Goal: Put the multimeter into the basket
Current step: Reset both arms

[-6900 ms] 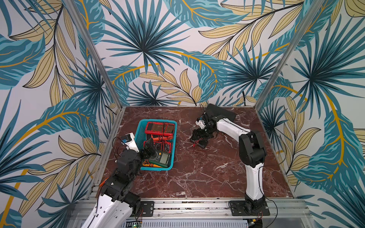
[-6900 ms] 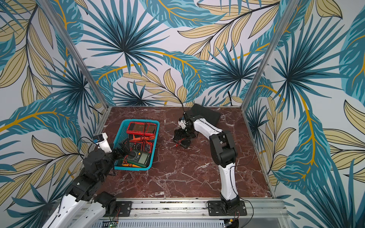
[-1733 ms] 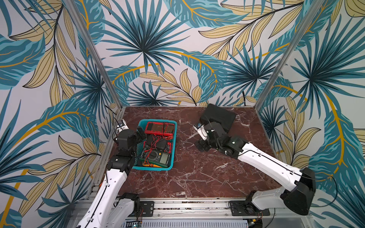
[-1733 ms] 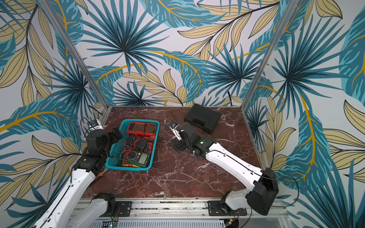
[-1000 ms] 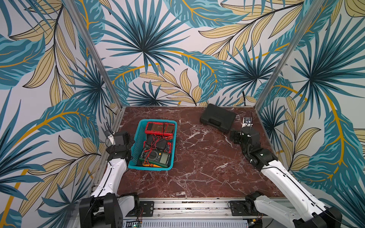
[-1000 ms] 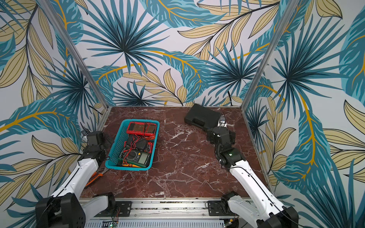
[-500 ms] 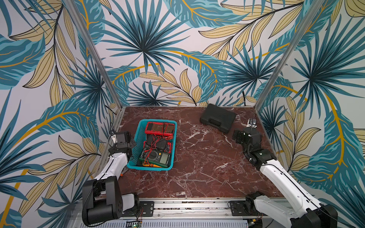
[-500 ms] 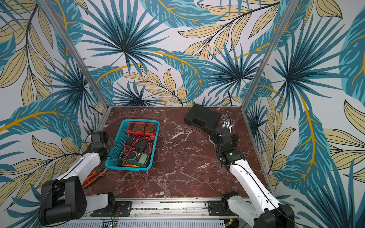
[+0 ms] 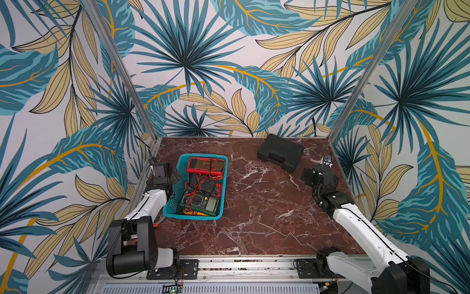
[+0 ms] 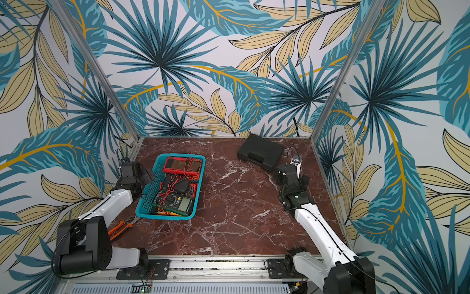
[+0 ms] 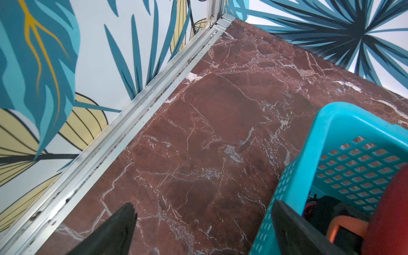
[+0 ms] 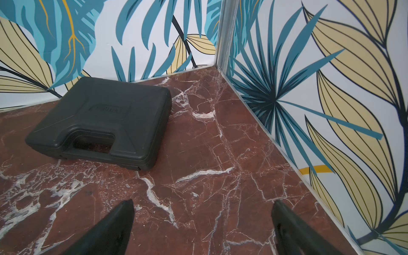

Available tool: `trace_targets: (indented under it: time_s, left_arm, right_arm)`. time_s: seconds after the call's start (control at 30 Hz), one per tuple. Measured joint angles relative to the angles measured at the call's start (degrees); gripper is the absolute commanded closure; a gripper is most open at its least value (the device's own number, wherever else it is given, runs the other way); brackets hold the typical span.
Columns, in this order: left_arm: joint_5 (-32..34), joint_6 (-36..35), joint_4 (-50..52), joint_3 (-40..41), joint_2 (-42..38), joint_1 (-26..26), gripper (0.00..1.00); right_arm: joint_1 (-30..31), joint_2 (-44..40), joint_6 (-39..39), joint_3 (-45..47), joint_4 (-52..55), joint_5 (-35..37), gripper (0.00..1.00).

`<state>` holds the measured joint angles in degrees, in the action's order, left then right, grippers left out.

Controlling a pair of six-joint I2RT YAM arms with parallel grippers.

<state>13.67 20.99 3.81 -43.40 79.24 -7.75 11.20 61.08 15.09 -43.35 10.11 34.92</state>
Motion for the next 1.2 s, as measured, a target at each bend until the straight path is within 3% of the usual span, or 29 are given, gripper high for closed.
trace_targets:
  time_s: [0.27,0.63,0.87,1.07,1.2]
  left_arm:
    - [-5.14,-3.96,-7.48,6.12,-0.81,0.26,0.00]
    - [-8.15,-11.91,-34.29,18.05,-1.05,0.02,0.00]
    - [-14.51,-13.75,-43.04,19.89,0.09,-0.35,0.00]
    - [-19.45,-14.53,-59.58,24.68,5.22,-0.68,0.00]
    - [-20.02,-14.58,-65.46,26.51,6.40,-0.72,0.00]
  right_arm:
    - [-0.46,-2.29,0.37,4.04,-3.54,1.16,0.00]
    - [-8.33,-3.63,0.44,14.62,-15.30,1.42,0.01]
    - [-14.78,-2.78,2.19,18.56,-21.03,-1.36,0.00]
    - [-16.92,1.09,2.47,22.18,-27.50,-4.52,0.00]
    - [-17.07,3.23,1.62,23.67,-31.87,-8.24,0.00]
